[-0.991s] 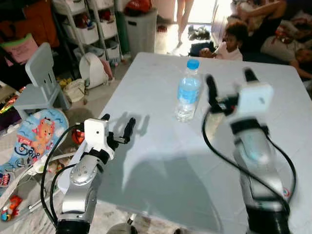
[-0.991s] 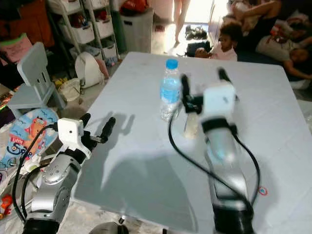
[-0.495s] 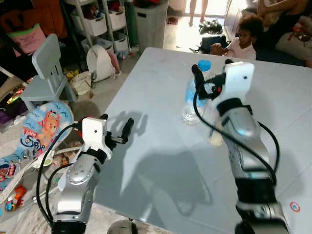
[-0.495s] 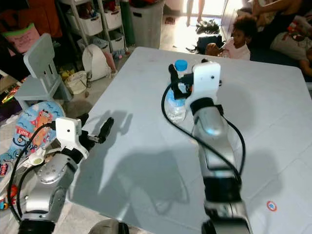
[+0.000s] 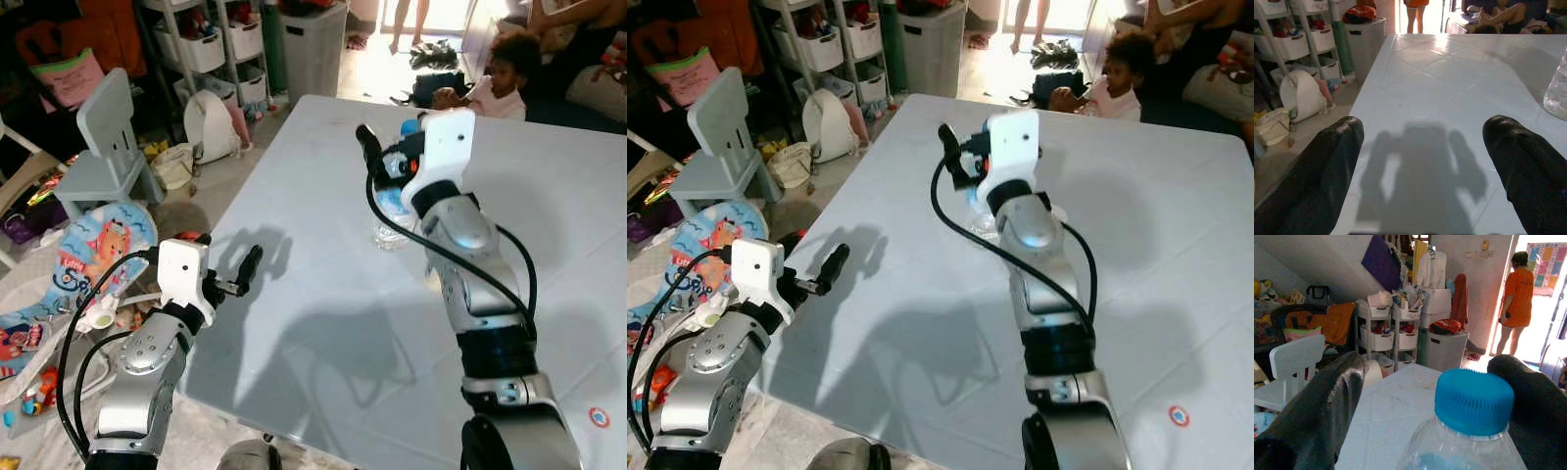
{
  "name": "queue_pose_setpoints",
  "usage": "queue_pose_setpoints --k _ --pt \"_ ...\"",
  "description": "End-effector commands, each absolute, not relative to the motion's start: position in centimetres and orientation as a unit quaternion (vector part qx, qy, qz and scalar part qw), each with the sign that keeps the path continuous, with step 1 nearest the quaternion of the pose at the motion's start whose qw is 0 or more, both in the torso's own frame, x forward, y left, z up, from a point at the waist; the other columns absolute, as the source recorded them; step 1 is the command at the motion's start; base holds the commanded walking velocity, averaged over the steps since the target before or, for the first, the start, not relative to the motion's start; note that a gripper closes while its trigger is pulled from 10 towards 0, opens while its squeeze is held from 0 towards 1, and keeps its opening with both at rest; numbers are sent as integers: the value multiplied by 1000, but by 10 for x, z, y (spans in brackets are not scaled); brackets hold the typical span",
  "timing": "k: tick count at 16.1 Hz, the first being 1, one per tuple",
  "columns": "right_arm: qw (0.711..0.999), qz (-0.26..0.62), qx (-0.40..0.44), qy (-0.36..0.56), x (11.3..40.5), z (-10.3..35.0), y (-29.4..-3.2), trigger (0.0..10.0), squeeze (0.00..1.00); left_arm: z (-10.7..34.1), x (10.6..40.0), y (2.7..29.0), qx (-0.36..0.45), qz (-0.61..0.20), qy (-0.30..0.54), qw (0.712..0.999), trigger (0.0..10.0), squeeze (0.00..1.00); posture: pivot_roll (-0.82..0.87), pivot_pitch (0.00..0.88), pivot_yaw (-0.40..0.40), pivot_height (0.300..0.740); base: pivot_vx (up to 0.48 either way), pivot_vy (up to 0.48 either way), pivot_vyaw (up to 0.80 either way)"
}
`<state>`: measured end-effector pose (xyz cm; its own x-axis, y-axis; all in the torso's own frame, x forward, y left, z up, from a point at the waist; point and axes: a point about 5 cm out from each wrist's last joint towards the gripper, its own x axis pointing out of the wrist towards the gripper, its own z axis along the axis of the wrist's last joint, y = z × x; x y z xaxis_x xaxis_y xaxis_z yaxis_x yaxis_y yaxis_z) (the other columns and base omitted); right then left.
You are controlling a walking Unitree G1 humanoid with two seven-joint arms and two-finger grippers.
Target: Restocking fridge
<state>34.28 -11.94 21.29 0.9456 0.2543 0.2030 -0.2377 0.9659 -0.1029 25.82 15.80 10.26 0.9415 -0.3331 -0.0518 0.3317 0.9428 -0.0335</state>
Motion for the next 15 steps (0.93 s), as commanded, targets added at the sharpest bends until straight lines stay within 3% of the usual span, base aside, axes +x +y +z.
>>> queue_pose_setpoints --k 1,6,15 --pt "986 117 -48 -105 346 217 -121 0 0 104 257 159 -7 -171 32 985 10000 0 56 0 46 740 0 0 0" --pt "993 74 -48 -83 350 215 -134 0 0 100 257 157 -5 -176 45 983 10000 0 50 0 45 740 0 0 0" --pt "993 72 -47 -85 349 217 -136 0 0 99 258 153 -6 -182 46 982 10000 0 48 0 41 740 0 0 0"
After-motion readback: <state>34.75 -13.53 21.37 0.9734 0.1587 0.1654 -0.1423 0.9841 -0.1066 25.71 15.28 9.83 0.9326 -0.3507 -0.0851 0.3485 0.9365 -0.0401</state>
